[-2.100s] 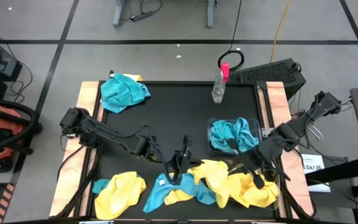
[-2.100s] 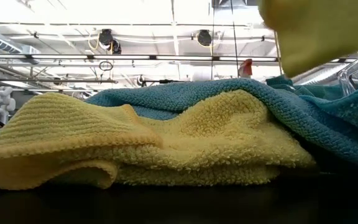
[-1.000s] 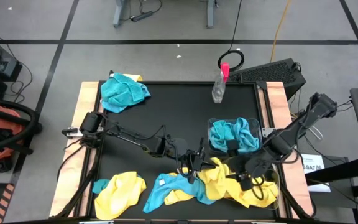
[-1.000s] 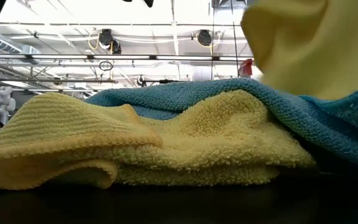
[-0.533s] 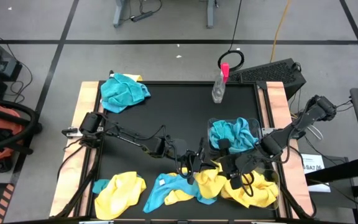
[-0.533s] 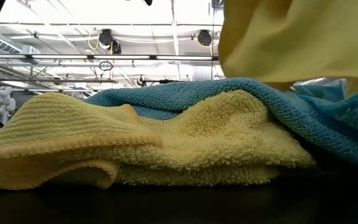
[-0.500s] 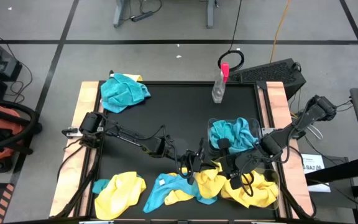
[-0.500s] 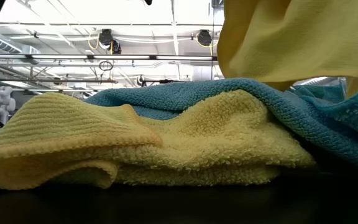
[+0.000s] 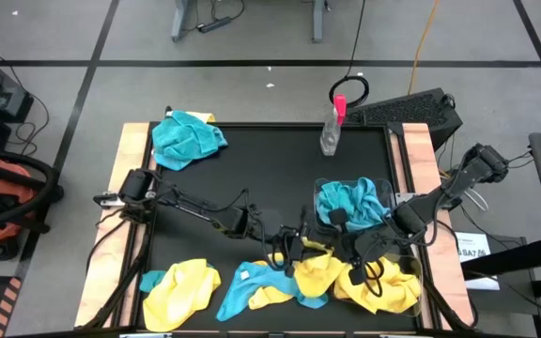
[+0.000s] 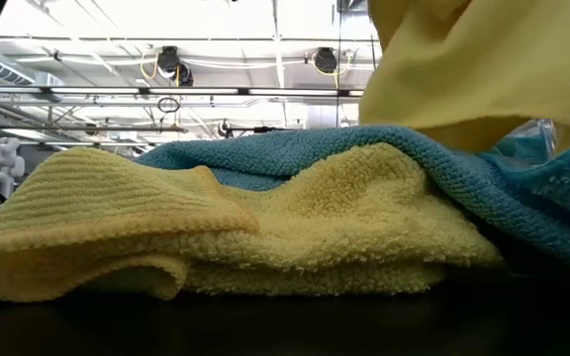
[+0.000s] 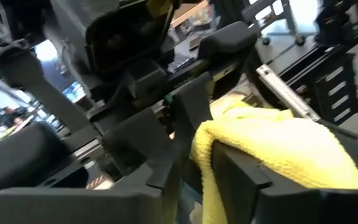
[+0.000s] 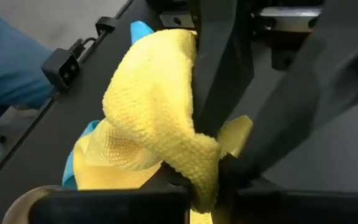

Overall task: Sort microfiber towel by color & place in baskets
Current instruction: Put the yellow towel into the bottom transparent bin

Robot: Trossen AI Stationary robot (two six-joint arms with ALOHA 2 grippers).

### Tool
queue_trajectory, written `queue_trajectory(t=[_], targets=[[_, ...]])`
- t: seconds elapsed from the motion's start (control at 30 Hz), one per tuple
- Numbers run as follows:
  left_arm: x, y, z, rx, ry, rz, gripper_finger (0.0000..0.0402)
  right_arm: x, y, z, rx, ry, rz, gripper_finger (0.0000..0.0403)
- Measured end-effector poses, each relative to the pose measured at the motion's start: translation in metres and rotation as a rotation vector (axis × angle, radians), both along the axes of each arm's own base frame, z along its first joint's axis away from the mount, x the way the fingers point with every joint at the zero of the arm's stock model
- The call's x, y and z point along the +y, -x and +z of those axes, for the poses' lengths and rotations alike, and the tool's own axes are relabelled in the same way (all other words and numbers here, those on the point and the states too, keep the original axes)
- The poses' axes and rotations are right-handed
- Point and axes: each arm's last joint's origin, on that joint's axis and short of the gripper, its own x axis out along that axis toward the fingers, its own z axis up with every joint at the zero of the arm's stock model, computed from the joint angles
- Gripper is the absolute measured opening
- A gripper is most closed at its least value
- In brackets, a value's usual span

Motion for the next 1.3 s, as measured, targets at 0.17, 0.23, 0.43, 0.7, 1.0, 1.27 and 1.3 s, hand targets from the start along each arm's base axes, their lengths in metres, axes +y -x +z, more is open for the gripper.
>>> queue_trajectory(t=[0.17,0.23,0.43,0.7,1.0,1.27,1.3], targets=[[0.002,0.005,0.006,0.025,-0.038,0.111,0.0134,-0.003,0.007,0.000,0.040,0.000,-0.035,0.0009],[0.003,0.007,0.009,0.035,-0.078,0.147,0.0138,-0.004,0.015,0.003,0.055,-0.013,-0.032,0.0008],[0.006,0.021,0.012,0.171,-0.194,0.313,0.0139,-0.008,0.045,0.019,0.117,-0.165,0.022,0.0006],[0.010,0.040,0.012,0.351,-0.246,0.406,0.0139,-0.024,0.093,0.033,0.344,-0.454,-0.018,0.0005],[0.012,0.046,0.008,0.435,-0.215,0.425,0.0139,-0.031,0.116,0.012,0.728,-0.404,-0.232,0.0005],[0.015,0.046,0.007,0.450,-0.196,0.441,0.0139,0.000,0.085,-0.009,0.789,-0.357,-0.136,0.0008],[0.015,0.046,0.006,0.452,-0.197,0.441,0.0139,0.004,0.081,-0.013,0.793,-0.348,-0.125,0.0008]])
